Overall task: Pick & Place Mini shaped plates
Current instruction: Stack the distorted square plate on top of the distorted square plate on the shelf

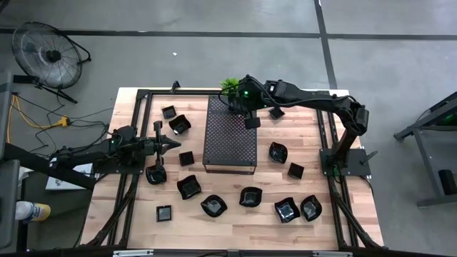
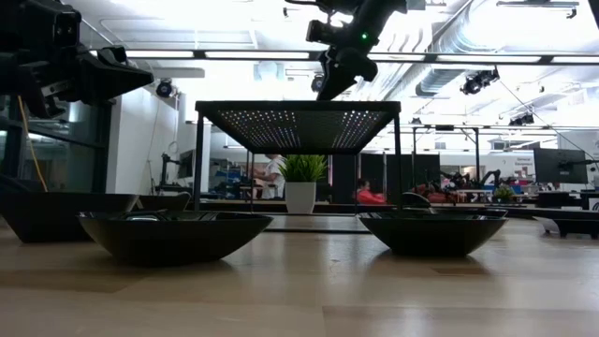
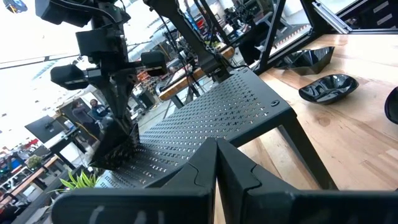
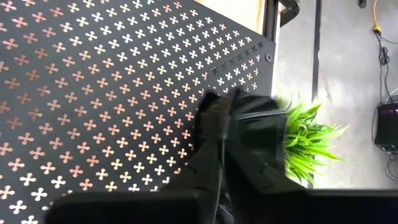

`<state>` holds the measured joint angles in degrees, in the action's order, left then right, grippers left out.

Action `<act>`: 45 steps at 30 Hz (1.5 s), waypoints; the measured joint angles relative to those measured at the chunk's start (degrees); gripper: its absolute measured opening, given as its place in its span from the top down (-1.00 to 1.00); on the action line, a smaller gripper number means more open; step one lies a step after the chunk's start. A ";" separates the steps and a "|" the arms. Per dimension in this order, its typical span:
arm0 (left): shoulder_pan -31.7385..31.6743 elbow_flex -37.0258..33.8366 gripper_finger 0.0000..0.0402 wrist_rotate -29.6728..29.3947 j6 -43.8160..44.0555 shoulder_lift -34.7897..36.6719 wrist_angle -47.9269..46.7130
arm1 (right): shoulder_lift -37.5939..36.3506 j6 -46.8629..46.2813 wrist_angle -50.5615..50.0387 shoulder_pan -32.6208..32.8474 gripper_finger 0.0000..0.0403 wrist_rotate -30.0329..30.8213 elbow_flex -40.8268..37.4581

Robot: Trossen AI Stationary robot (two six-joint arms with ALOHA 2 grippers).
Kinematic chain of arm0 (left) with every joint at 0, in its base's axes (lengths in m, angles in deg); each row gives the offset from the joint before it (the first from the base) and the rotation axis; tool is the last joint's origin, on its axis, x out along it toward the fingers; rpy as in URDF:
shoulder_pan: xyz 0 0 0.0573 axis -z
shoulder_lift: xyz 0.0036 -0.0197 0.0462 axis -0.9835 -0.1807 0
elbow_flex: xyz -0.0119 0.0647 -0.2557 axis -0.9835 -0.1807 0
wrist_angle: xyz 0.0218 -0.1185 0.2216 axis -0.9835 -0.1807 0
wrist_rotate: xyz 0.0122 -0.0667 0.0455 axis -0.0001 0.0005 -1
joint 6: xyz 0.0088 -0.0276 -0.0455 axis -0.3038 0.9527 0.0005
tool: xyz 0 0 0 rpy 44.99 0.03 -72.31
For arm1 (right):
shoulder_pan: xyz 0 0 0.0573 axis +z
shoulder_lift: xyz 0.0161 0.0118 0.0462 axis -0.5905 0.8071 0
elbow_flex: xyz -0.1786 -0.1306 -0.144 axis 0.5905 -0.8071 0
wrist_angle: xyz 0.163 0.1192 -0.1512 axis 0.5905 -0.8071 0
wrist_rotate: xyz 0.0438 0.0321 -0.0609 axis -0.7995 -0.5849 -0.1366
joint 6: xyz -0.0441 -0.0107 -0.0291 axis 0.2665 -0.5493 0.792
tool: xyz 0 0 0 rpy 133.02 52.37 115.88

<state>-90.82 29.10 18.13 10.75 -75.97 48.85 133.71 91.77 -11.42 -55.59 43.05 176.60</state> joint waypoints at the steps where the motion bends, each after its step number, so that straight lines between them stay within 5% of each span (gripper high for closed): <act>1: -0.01 0.00 0.99 0.00 0.00 0.00 0.00 | 0.00 0.01 0.00 0.00 0.83 0.20 0.00; 15: 0.00 0.00 0.99 -0.01 0.00 0.00 0.00 | -0.99 -1.67 0.12 0.67 0.59 3.41 -0.02; 26: 0.00 -0.01 0.99 -0.01 0.01 0.01 0.00 | -5.75 -16.70 -15.11 6.49 0.59 3.52 -0.02; 33: 0.01 -0.02 0.99 -0.01 0.00 0.00 0.00 | -6.27 -31.47 -26.31 13.47 0.59 -2.94 -0.02; 45: -0.01 -0.01 0.99 -0.01 0.00 0.02 0.00 | -6.27 -46.55 -29.73 32.58 0.59 -1.48 -0.02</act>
<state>-90.83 29.09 18.13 10.75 -75.95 48.85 127.43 45.22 -41.15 -23.01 41.57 176.58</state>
